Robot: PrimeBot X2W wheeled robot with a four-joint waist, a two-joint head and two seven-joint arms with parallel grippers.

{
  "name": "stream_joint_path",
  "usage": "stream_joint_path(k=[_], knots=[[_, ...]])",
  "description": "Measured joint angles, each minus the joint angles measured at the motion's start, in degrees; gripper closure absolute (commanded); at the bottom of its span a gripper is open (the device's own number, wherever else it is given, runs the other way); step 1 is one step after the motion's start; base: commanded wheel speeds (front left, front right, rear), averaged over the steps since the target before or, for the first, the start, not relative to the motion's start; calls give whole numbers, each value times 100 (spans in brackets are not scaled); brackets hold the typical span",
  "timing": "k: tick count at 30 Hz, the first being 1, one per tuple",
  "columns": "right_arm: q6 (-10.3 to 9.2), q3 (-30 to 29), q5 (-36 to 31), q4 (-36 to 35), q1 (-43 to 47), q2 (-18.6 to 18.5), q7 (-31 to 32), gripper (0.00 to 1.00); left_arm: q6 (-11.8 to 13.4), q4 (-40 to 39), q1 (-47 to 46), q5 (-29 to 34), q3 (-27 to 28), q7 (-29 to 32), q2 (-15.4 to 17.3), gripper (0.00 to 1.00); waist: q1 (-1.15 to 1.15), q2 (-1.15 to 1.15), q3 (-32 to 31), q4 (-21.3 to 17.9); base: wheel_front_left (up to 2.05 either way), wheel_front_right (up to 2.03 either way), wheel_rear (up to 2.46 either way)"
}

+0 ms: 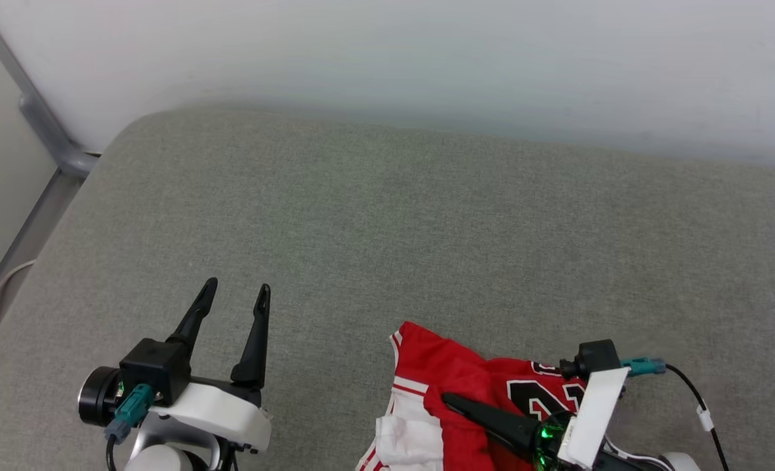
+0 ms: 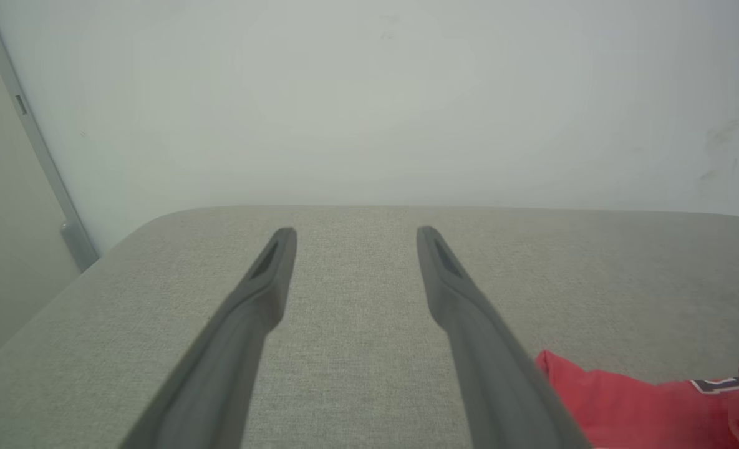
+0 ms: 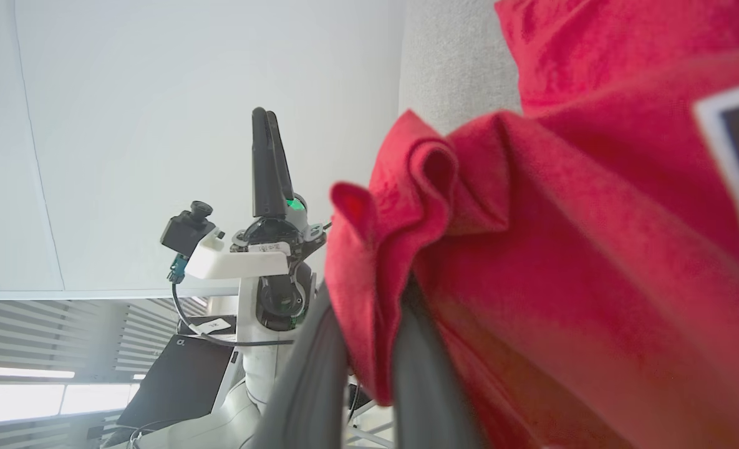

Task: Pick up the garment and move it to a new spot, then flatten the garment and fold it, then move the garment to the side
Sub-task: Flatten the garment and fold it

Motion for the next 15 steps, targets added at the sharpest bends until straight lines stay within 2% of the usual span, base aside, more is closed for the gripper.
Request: stream_joint_path(k=[8,9,10,11,15], knots=[[0,503,-19,567,-270,0,-1170,100,-55,119,-118,-15,14,-49,-56,0,0,0,279,122,0,0,0],[0,581,-34,644,-307,3,-1270,91,-62,135,-127,-40,12,-54,-64,0,0,0,300,119,0,0,0],[0,649,-23,694,-330,2,-1334,72,-73,146,-148,-41,12,-56,-73,0,0,0,317,113,0,0,0],[0,705,-15,755,-337,2,-1415,2,-79,156,-175,-41,8,-57,-85,0,0,0,327,102,0,0,0],[0,907,44,909,-417,3,-1646,0,-101,200,-205,-31,-5,-83,-121,0,0,0,328,40,0,0,0]])
